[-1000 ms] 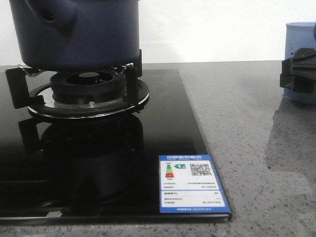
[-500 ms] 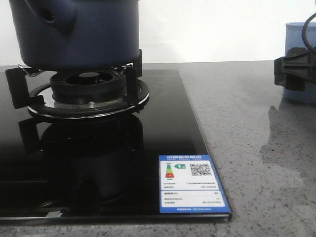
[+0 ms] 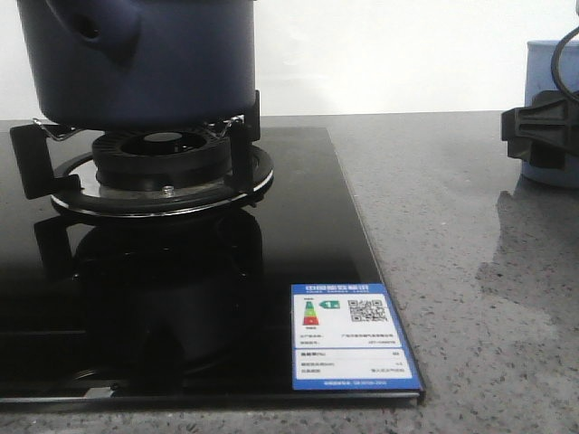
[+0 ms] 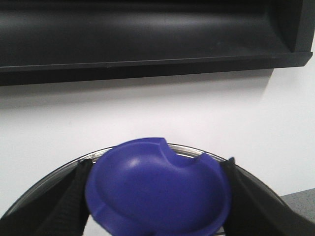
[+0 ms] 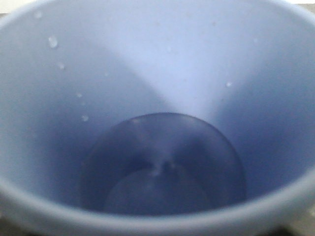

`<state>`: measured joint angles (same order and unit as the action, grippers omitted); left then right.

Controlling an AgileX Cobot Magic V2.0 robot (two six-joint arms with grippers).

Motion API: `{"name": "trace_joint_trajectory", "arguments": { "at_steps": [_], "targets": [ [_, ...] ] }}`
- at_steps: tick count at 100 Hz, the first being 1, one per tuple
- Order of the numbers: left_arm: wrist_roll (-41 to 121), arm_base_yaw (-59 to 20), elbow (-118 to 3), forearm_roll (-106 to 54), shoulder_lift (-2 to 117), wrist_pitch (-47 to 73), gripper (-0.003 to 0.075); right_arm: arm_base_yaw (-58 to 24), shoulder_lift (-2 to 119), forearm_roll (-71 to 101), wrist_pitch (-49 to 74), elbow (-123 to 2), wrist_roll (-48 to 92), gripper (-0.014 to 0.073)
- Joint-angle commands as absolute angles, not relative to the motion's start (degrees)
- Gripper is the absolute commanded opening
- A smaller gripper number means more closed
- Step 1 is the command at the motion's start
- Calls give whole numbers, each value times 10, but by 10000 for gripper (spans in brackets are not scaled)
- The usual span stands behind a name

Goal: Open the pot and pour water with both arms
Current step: 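Close the right gripper around the light blue ribbed cup, then lift the cup with the right gripper and carry it over the pot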

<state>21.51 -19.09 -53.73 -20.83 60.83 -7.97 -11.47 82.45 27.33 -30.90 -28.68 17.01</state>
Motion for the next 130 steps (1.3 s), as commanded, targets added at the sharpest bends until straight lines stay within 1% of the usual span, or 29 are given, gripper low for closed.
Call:
{"name": "trace_joint_trajectory", "arguments": {
  "at_steps": [1, 17, 33, 48, 66, 73, 81, 104, 130],
  "targets": [
    [215, -190, -558, -204, 593, -144, 393, -113, 809, 267, -354, -303, 175, 346],
    [215, -190, -558, -204, 593, -144, 393, -114, 795, 255, -350, -303, 175, 346],
    [215, -190, -558, -204, 593, -144, 393, -117, 758, 181, -336, -307, 175, 346],
    [215, -190, -558, -204, 593, -144, 393, -118, 721, 163, -220, -357, 175, 346],
    [215, -190, -558, -203, 593, -144, 393, -139, 705, 136, -105, -456, 175, 348],
    [215, -190, -558, -203, 593, -144, 393, -152, 705, 123, -41, -502, 176, 348],
    [215, -190, -558, -203, 593, -144, 393, -169, 711, 90, 28, -555, 176, 348],
    [215, -190, -558, -203, 595, -144, 393, -224, 744, 16, 159, -677, 176, 348],
    [215, -190, -558, -203, 595, -144, 393, -284, 802, -67, 273, -799, 176, 348]
  ]
}}
